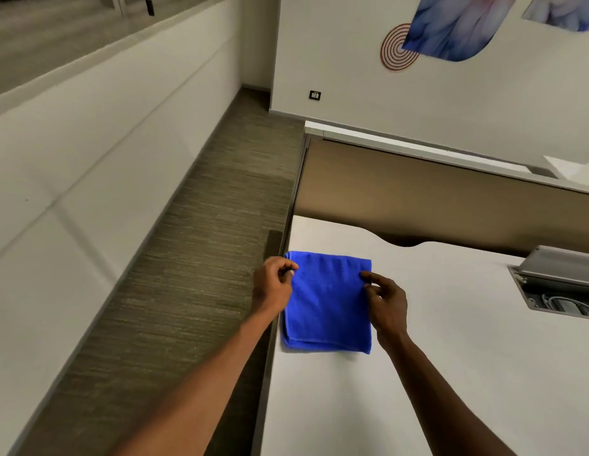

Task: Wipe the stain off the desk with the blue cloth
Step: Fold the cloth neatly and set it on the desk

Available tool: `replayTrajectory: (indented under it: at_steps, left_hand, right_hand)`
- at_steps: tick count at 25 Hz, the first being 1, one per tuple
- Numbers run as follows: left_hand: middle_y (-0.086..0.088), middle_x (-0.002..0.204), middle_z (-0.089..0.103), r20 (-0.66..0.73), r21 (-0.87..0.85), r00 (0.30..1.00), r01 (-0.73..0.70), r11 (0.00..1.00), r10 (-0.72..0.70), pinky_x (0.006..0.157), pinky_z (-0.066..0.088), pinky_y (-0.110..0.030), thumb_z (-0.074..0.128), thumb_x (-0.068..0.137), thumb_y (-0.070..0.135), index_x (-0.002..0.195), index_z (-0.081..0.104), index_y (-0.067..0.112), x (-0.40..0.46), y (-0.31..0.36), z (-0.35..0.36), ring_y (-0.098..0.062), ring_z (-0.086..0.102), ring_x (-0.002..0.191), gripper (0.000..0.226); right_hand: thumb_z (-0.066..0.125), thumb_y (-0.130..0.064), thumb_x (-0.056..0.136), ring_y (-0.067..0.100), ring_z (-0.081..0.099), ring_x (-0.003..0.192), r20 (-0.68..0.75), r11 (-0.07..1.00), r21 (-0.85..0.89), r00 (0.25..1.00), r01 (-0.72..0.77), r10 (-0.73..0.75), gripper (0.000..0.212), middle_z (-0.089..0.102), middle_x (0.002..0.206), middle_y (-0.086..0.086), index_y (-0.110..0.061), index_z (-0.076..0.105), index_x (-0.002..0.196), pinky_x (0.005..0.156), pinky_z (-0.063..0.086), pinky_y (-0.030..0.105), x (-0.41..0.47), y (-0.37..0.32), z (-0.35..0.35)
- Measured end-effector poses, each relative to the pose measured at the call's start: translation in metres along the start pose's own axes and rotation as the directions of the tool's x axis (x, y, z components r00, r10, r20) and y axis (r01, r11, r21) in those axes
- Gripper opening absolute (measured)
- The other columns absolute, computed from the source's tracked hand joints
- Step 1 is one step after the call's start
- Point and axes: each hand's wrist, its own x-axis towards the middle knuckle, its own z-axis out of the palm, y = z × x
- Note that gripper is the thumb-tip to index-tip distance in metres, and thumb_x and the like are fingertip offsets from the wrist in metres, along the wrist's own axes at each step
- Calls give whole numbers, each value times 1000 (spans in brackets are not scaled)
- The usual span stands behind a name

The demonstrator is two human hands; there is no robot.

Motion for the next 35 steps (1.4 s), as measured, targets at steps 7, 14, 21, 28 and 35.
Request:
replayTrajectory:
  at_steps: [7,14,21,28,35]
  left_hand:
    - [-15,142,59,173,217,978,-151,964,115,109,45,-29,57,95,-6,130,68,2,103,1,13,-29,58,129,37]
    - [-10,173,1,440,446,898,-246,861,29,125,22,-41,66,98,33,159,36,17,126,-21,43,-28,16,157,70]
    - [-11,171,15,506,627,843,-506,592,185,128,-1,-44,33,108,47,159,33,18,79,-48,77,-31,5,159,59]
    - [-6,173,-6,542,698,839,-476,535,40,128,-3,-45,22,106,59,165,4,26,84,-40,86,-29,-10,159,70]
    - [-8,172,-9,550,709,835,-462,532,-8,129,-4,-43,22,106,60,164,-1,24,56,-25,63,-28,-12,158,72]
  right_hand:
    - [70,-11,95,25,58,119,139,922,-330,977,202,-164,51,51,140,6,-14,58,144,96,46,29,88,-16,37]
    - [66,-52,97,35,27,156,383,741,-592,920,318,-89,96,2,174,12,-12,13,166,118,37,45,132,10,52]
    - [7,-76,95,19,-9,162,583,474,-673,802,568,-134,81,-11,175,-5,-37,-3,165,130,2,48,107,59,58]
    - [12,-66,104,18,-15,161,595,374,-705,790,602,-149,73,-14,175,-3,-32,-5,166,128,-11,46,118,50,53]
    - [16,-68,103,20,-18,160,607,404,-696,787,593,-110,78,-18,174,1,-29,-9,166,127,-13,39,86,40,32]
